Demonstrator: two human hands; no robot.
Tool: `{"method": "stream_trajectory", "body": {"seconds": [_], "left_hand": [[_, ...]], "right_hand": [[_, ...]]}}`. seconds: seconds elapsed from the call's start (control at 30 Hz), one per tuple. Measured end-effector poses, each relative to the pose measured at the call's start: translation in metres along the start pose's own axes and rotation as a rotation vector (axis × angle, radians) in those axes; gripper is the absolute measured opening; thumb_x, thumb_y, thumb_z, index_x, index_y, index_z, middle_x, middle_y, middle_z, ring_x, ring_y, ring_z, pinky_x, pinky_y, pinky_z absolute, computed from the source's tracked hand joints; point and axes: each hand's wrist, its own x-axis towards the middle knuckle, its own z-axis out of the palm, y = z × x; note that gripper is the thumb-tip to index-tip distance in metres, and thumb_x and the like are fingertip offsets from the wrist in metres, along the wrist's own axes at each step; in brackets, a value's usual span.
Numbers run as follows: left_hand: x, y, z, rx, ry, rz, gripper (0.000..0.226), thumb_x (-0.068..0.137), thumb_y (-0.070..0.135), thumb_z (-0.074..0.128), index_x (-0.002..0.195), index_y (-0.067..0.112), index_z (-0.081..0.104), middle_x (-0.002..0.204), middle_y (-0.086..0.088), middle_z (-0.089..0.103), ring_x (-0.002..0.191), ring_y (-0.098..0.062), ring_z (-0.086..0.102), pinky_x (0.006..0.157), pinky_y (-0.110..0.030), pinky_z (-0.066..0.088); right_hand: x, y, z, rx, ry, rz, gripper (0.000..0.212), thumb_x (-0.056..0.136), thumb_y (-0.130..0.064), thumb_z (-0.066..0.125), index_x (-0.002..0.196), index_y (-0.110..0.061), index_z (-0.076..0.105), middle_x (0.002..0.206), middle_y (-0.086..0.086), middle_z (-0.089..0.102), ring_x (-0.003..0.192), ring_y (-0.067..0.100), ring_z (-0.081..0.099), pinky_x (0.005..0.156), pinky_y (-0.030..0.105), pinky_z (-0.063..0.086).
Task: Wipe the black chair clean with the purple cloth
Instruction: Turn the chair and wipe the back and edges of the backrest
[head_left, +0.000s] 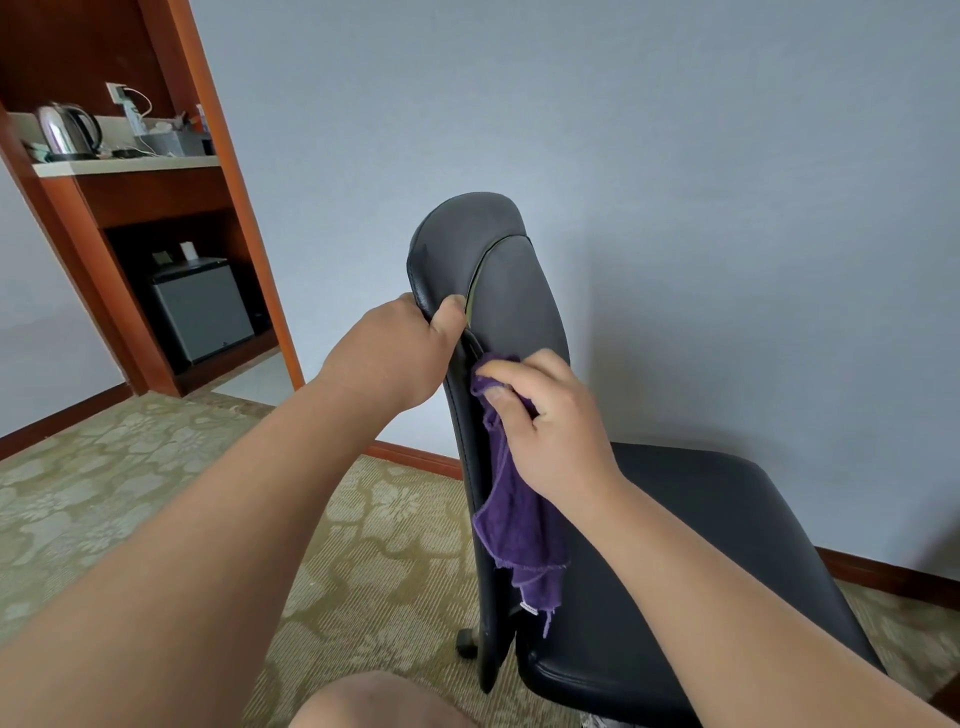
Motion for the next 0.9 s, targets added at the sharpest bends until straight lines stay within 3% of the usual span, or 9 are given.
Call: {"method": "stream_trajectory", "body": {"seconds": [0.2, 0.4, 0.53, 0.63, 0.73, 0.83, 0.9], "left_hand": [[0.000, -0.002, 0.001, 0.012, 0.006, -0.006, 0.045, 0.096, 0.053, 0.031, 0.084, 0.015, 0.050, 0.065, 0.003, 0.048, 0.056, -0.015, 0.042, 0.063, -0.034, 0.036], [-0.002, 0.000, 0.000, 0.005, 0.005, -0.010, 0.045, 0.095, 0.054, 0.031, 0.085, 0.014, 0.051, 0.066, 0.003, 0.048, 0.059, -0.018, 0.044, 0.063, -0.035, 0.036], [-0.005, 0.006, -0.005, 0.010, -0.030, -0.003, 0.040, 0.097, 0.051, 0.030, 0.083, 0.019, 0.048, 0.068, 0.003, 0.048, 0.066, -0.022, 0.048, 0.063, -0.035, 0.037], [-0.011, 0.011, -0.011, 0.050, -0.067, 0.040, 0.039, 0.099, 0.051, 0.026, 0.071, 0.027, 0.039, 0.079, -0.004, 0.051, 0.077, -0.028, 0.054, 0.067, -0.038, 0.046], [-0.012, 0.011, -0.012, 0.047, -0.054, 0.048, 0.041, 0.100, 0.050, 0.027, 0.069, 0.023, 0.035, 0.077, -0.006, 0.050, 0.077, -0.030, 0.055, 0.065, -0.039, 0.048], [-0.008, 0.008, -0.007, 0.044, -0.028, 0.035, 0.031, 0.099, 0.047, 0.031, 0.079, 0.024, 0.039, 0.070, -0.001, 0.047, 0.073, -0.029, 0.052, 0.065, -0.039, 0.043], [-0.006, 0.004, -0.005, 0.025, -0.020, -0.011, 0.042, 0.097, 0.051, 0.031, 0.085, 0.015, 0.048, 0.067, 0.002, 0.047, 0.069, -0.025, 0.048, 0.065, -0.035, 0.037]], "right_hand": [[0.012, -0.005, 0.000, -0.166, 0.018, -0.079, 0.024, 0.098, -0.023, 0.056, 0.117, -0.028, 0.071, 0.096, -0.005, 0.053, 0.081, 0.018, 0.056, 0.062, 0.039, 0.052], [-0.015, 0.014, -0.009, -0.233, -0.154, 0.002, 0.023, 0.100, -0.035, 0.049, 0.118, -0.043, 0.062, 0.093, -0.013, 0.048, 0.075, 0.011, 0.052, 0.063, 0.035, 0.051], [-0.009, 0.013, -0.017, -0.196, -0.198, 0.047, 0.023, 0.099, -0.033, 0.054, 0.116, -0.044, 0.064, 0.092, -0.015, 0.051, 0.078, 0.008, 0.053, 0.068, 0.032, 0.049], [-0.004, 0.008, -0.022, -0.082, -0.054, 0.077, 0.022, 0.098, -0.024, 0.059, 0.115, -0.033, 0.070, 0.097, -0.010, 0.058, 0.086, 0.012, 0.059, 0.077, 0.038, 0.053], [-0.003, -0.003, -0.013, -0.034, 0.103, 0.065, 0.022, 0.096, -0.023, 0.061, 0.116, -0.024, 0.071, 0.102, -0.002, 0.060, 0.092, 0.019, 0.062, 0.079, 0.043, 0.053], [-0.023, -0.008, 0.012, -0.097, 0.065, 0.019, 0.021, 0.097, -0.024, 0.060, 0.116, -0.021, 0.069, 0.103, -0.002, 0.056, 0.089, 0.022, 0.061, 0.070, 0.043, 0.054], [-0.042, 0.000, 0.020, -0.118, 0.058, 0.053, 0.022, 0.098, -0.023, 0.060, 0.118, -0.020, 0.069, 0.103, -0.002, 0.056, 0.086, 0.021, 0.061, 0.066, 0.043, 0.056]]}}
